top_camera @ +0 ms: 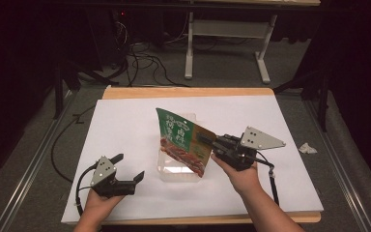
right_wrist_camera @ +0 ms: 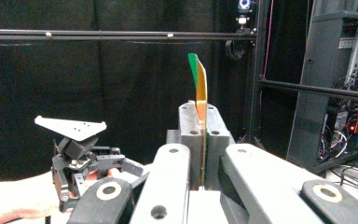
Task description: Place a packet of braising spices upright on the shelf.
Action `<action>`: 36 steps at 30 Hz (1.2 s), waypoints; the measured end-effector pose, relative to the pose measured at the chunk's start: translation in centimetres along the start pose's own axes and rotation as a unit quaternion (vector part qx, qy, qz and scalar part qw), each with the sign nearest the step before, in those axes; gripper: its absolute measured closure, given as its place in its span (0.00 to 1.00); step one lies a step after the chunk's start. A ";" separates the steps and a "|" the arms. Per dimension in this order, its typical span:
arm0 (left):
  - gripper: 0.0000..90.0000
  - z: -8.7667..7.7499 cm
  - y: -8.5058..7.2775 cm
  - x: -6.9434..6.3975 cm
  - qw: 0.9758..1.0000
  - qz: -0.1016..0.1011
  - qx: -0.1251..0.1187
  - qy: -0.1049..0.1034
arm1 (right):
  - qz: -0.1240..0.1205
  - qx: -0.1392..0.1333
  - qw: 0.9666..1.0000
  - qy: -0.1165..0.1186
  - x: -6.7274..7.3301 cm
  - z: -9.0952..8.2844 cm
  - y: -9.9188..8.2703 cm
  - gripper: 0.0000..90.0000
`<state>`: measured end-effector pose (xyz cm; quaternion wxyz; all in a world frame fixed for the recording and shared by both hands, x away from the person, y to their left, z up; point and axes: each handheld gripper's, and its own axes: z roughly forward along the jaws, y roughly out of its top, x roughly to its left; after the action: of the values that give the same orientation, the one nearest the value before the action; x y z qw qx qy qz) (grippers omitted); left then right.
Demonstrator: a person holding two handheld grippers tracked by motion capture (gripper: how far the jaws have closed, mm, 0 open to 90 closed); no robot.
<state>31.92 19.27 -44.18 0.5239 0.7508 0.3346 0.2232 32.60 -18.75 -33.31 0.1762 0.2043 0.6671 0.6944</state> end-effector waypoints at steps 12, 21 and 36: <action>0.05 0.2 0.0 0.0 1.000 0.001 0.004 -0.002 | 0.010 -0.001 1.000 -0.008 -0.6 0.6 -0.5 1.00; 0.05 0.2 0.1 -0.4 1.000 -0.001 0.003 0.002 | 0.015 -0.004 1.000 -0.013 -0.9 1.0 -0.7 1.00; 0.05 0.0 0.0 -0.2 1.000 -0.009 0.001 0.007 | 0.009 -0.002 1.000 -0.015 -0.6 1.2 -0.8 1.00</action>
<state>31.82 19.10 -44.18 0.5224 0.7471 0.3449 0.2234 33.74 -17.96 -34.16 0.1803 0.2201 0.6614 0.6940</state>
